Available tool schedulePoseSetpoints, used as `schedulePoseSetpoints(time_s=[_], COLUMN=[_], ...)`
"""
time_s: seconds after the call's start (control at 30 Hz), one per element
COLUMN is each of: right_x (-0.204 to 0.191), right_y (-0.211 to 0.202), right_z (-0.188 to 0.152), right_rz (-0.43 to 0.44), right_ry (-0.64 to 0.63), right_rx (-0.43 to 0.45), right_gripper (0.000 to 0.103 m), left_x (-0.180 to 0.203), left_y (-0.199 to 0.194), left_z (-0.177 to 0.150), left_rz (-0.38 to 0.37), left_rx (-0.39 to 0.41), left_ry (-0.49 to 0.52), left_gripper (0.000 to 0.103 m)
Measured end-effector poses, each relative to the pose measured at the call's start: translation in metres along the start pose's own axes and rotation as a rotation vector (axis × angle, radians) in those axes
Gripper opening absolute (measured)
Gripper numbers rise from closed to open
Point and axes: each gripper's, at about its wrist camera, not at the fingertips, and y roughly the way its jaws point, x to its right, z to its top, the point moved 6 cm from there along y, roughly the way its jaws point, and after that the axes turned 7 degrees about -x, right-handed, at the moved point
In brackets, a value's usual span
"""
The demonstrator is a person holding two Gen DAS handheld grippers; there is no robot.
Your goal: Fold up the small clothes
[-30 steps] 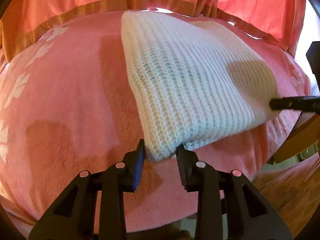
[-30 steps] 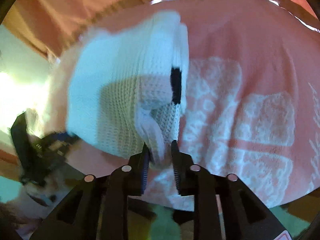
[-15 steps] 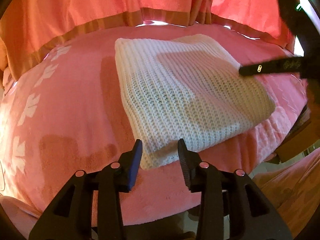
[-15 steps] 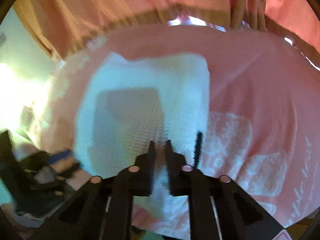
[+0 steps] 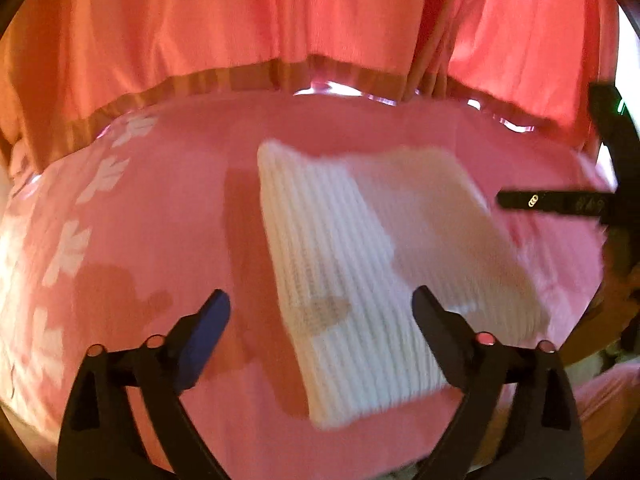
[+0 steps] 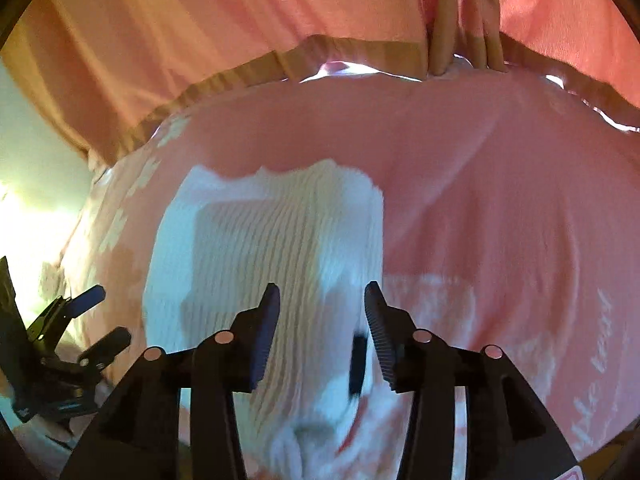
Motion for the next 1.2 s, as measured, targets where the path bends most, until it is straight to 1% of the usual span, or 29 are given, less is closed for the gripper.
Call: schedulePoseSetpoints(time_s=[0.03, 0.1, 0.13, 0.17, 0.2, 0.23, 0.27, 0.3, 0.33, 0.37, 0.4, 0.43, 0.47, 0.5, 0.53, 0.6, 0.63, 0.7, 0.73, 0.77, 0.8, 0.87, 0.93, 1.0, 1.1, 1.2], right_x=[0.005, 0.012, 0.012, 0.005, 0.002, -0.004, -0.012, -0.02, -0.026, -0.027, -0.023, -0.014, 0.001, 0.009, 0.012, 0.01, 0.006, 0.004, 0.003, 0.002, 0.001, 0.003, 0.003, 0.005, 0.007, 0.007], right_y=[0.006, 0.026, 0.04, 0.048, 0.051, 0.043, 0.031, 0.016, 0.003, -0.002, 0.006, 0.023, 0.051, 0.067, 0.069, 0.052, 0.042, 0.024, 0.024, 0.026, 0.032, 0.049, 0.065, 0.066, 0.071, 0.074], right_z=[0.003, 0.011, 0.011, 0.012, 0.011, 0.013, 0.017, 0.02, 0.025, 0.029, 0.031, 0.03, 0.024, 0.019, 0.018, 0.02, 0.019, 0.008, 0.003, -0.005, -0.012, -0.024, -0.03, -0.032, -0.031, -0.029], right_rz=[0.009, 0.023, 0.044, 0.061, 0.071, 0.05, 0.042, 0.051, 0.063, 0.053, 0.021, -0.032, -0.088, -0.08, -0.052, -0.041, -0.032, 0.03, 0.046, 0.056, 0.048, 0.032, 0.048, 0.069, 0.1, 0.106], right_ry=[0.015, 0.054, 0.058, 0.057, 0.051, 0.028, -0.004, -0.038, -0.06, -0.071, -0.072, -0.069, -0.049, -0.021, 0.003, 0.015, 0.015, 0.037, 0.045, 0.045, 0.041, 0.038, 0.061, 0.084, 0.1, 0.102], right_rx=[-0.006, -0.029, -0.06, -0.086, -0.097, -0.059, -0.017, 0.037, 0.085, 0.117, 0.103, 0.058, -0.027, -0.074, -0.059, -0.052, -0.034, 0.001, 0.0, -0.019, -0.043, -0.106, -0.141, -0.134, -0.135, -0.138], right_gripper=[0.05, 0.05, 0.047, 0.016, 0.014, 0.014, 0.014, 0.013, 0.013, 0.013, 0.014, 0.014, 0.016, 0.019, 0.019, 0.028, 0.032, 0.065, 0.07, 0.072, 0.072, 0.072, 0.075, 0.082, 0.085, 0.087], left_x=[-0.002, -0.013, -0.019, -0.021, -0.023, -0.024, -0.023, -0.023, -0.022, -0.021, -0.02, -0.019, -0.019, -0.018, -0.02, -0.022, -0.022, -0.022, -0.022, -0.024, -0.023, -0.02, -0.017, -0.015, -0.012, -0.006], left_y=[0.008, 0.035, 0.052, 0.062, 0.071, 0.074, 0.075, 0.073, 0.072, 0.071, 0.072, 0.075, 0.076, 0.076, 0.077, 0.073, 0.069, 0.064, 0.063, 0.063, 0.065, 0.075, 0.081, 0.083, 0.087, 0.092], left_z=[0.007, 0.019, 0.022, 0.023, 0.024, 0.025, 0.028, 0.031, 0.034, 0.036, 0.036, 0.037, 0.037, 0.036, 0.035, 0.034, 0.034, 0.031, 0.029, 0.027, 0.025, 0.021, 0.018, 0.017, 0.019, 0.02], left_rz=[0.0, 0.008, -0.009, -0.029, -0.065, -0.084, -0.106, -0.1, -0.07, -0.052, -0.04, -0.034, -0.042, -0.053, -0.057, -0.067, -0.077, -0.099, -0.116, -0.132, -0.142, -0.134, -0.132, -0.132, -0.142, -0.149], left_rx=[-0.015, -0.079, -0.12, -0.142, -0.161, -0.166, -0.159, -0.143, -0.115, -0.104, -0.098, -0.1, -0.102, -0.105, -0.111, -0.109, -0.105, -0.095, -0.097, -0.103, -0.114, -0.153, -0.164, -0.163, -0.169, -0.174], left_ry=[-0.002, -0.02, -0.035, -0.048, -0.059, -0.068, -0.069, -0.061, -0.044, -0.034, -0.028, -0.027, -0.029, -0.032, -0.038, -0.048, -0.055, -0.068, -0.083, -0.096, -0.105, -0.107, -0.108, -0.113, -0.111, -0.105], left_gripper=[0.093, 0.093, 0.092, 0.092, 0.087, 0.081, 0.081, 0.081, 0.081, 0.082, 0.082, 0.083, 0.083, 0.085, 0.085, 0.086, 0.087, 0.091, 0.094, 0.094, 0.094, 0.094, 0.095, 0.096, 0.097, 0.098])
